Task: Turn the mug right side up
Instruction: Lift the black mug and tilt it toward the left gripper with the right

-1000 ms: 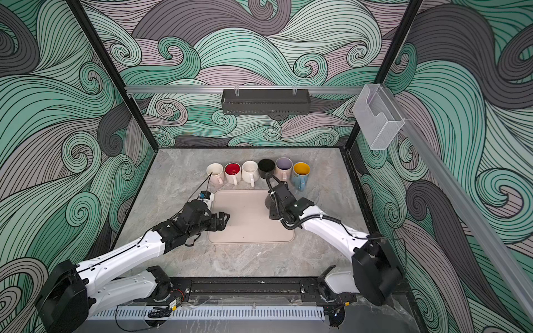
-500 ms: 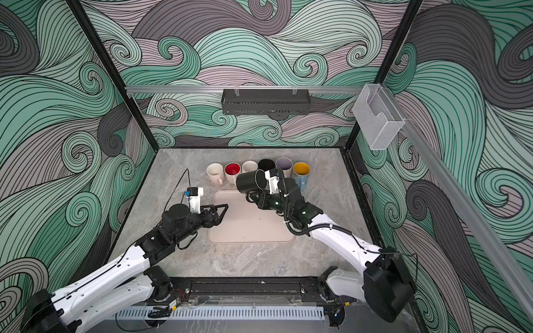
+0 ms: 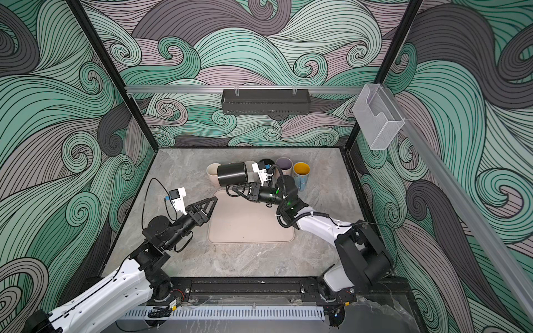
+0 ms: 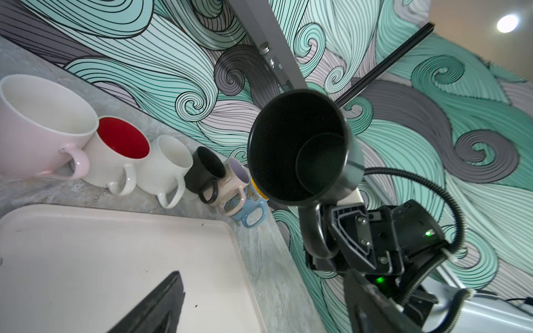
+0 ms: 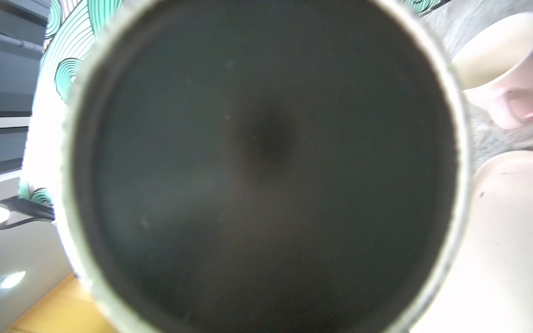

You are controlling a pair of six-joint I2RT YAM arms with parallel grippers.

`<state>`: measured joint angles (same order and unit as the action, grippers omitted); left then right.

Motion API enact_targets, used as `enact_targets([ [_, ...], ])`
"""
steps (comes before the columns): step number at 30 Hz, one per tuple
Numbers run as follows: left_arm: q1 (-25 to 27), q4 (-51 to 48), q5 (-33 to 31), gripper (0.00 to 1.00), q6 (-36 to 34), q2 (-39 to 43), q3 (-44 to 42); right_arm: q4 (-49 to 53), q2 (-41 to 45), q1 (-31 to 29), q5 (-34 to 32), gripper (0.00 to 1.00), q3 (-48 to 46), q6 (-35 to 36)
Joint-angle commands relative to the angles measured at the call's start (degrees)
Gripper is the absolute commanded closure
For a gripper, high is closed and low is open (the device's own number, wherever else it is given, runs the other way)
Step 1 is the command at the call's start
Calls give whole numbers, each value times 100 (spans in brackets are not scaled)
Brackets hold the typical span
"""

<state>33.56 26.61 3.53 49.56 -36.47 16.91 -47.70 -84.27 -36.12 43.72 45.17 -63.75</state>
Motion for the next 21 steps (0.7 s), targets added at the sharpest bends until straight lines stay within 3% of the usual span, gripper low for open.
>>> enact_targets([
  [1,-190,691,450,14,323,37,32,-1101,176,-71,346,100,102,-181],
  [7,-385,1336,995,28,599,-351,119,-734,262,-244,504,100,200,119],
  [13,-412,1514,1633,30,713,-680,466,-589,262,-308,558,100,263,196],
  [17,-412,1464,1649,31,705,-678,499,-553,253,-351,591,100,325,205],
  [21,-421,1443,1651,39,728,-715,548,-497,197,-420,619,100,387,256],
])
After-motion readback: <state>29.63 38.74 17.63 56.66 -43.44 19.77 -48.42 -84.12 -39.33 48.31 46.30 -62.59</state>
